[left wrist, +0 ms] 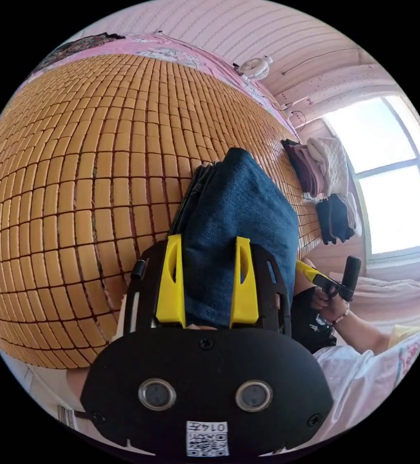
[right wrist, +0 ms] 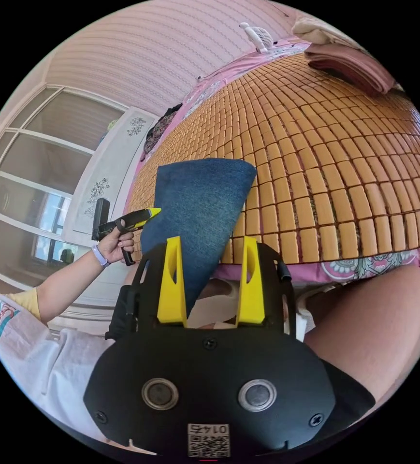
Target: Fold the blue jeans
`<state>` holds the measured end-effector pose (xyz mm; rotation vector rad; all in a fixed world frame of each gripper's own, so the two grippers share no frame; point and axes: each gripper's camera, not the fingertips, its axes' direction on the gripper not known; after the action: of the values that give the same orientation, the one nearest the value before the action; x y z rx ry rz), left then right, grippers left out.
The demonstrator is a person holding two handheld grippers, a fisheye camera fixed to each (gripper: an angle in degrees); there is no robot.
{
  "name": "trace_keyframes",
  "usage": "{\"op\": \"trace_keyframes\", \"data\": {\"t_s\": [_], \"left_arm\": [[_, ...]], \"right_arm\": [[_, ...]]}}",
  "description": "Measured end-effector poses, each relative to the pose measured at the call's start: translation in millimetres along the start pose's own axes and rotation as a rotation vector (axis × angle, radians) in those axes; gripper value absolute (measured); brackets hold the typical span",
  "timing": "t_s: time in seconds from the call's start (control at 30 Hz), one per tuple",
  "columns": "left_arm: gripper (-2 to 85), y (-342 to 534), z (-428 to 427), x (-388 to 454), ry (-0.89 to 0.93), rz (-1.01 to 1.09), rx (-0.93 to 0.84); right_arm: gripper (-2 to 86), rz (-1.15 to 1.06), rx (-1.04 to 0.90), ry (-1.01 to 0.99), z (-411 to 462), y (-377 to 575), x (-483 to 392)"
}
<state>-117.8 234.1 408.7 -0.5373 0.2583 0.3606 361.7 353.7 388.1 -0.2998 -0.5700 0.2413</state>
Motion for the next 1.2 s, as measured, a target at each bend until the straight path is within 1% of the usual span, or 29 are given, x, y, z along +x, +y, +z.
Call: {"op": "trace_keyframes", "data": {"t_s": [0.03, 0.1, 0.2, 0.3, 0.33, 0.4, 0.47, 0.5, 0.63, 0.7, 0.8, 0.93, 0.97, 1.03, 1.1, 1.13, 1.2], "left_arm": [[14.8, -0.1, 0.4, 2.6, -0.013, 0.012, 0.000], [14.8, 2.5, 0.5, 13.2, -0.049, 0.035, -0.031], [14.6, 16.1, -2.0, 17.1, -0.036, 0.009, -0.029], [13.3, 24.8, -3.5, 18.2, 0.011, -0.031, -0.043], [12.9, 25.8, -3.5, 19.6, 0.011, -0.031, -0.049], [9.6, 31.6, -5.0, 31.5, -0.022, 0.002, -0.054], [7.4, 37.8, -6.3, 44.1, -0.071, 0.035, -0.045], [6.4, 41.6, -6.0, 51.8, -0.089, 0.051, -0.049], [5.8, 52.0, -7.4, 74.2, -0.025, 0.076, -0.021], [5.8, 55.1, -8.4, 95.4, 0.071, 0.107, 0.044], [5.7, 48.7, -4.9, 129.3, 0.097, 0.163, 0.089], [5.6, 36.3, -4.9, 157.9, 0.203, 0.139, 0.190], [5.6, 31.1, -7.0, 169.2, 0.243, 0.142, 0.241], [5.7, 20.1, -10.6, 188.4, 0.298, 0.162, 0.332], [5.8, -6.8, -10.5, 216.0, 0.387, 0.183, 0.442], [5.9, -16.1, -9.1, 224.3, 0.410, 0.192, 0.467], [6.2, -61.9, -0.2, 269.5, 0.503, 0.273, 0.548]], "right_arm": [[15.6, 0.007, 0.019, 0.013, 4.8, 1.7, -3.8], [14.6, -0.016, 0.019, -0.026, 13.4, 3.4, -11.5], [12.3, -0.027, 0.016, 0.027, 15.7, 6.7, -22.2], [9.6, -0.030, -0.033, 0.002, 13.6, 4.9, -26.9], [8.1, -0.022, -0.072, -0.016, 12.3, 3.1, -28.4], [6.3, -0.059, -0.116, -0.005, 8.4, 3.5, -41.8], [4.9, -0.208, -0.121, 0.069, -1.9, 11.1, -80.7], [4.7, -0.247, -0.120, 0.083, -5.2, 13.6, -91.1], [3.8, -0.487, -0.074, 0.120, -38.4, 31.2, -156.4], [3.6, -0.566, -0.081, 0.149, -53.2, 35.3, -180.7], [3.3, -0.659, -0.082, 0.209, -80.3, 35.0, -212.3], [3.1, -0.808, -0.027, 0.235, -136.7, 18.8, -245.3], [3.1, -0.856, 0.002, 0.231, -158.4, 12.1, -252.9], [3.2, -0.894, 0.037, 0.207, -196.4, -3.4, -258.8], [3.3, -0.897, 0.100, 0.197, -241.5, -23.9, -255.7], [3.4, -0.886, 0.153, 0.204, -273.2, -39.6, -249.2], [3.7, -0.861, 0.232, 0.226, -319.5, -64.5, -236.3]]}}
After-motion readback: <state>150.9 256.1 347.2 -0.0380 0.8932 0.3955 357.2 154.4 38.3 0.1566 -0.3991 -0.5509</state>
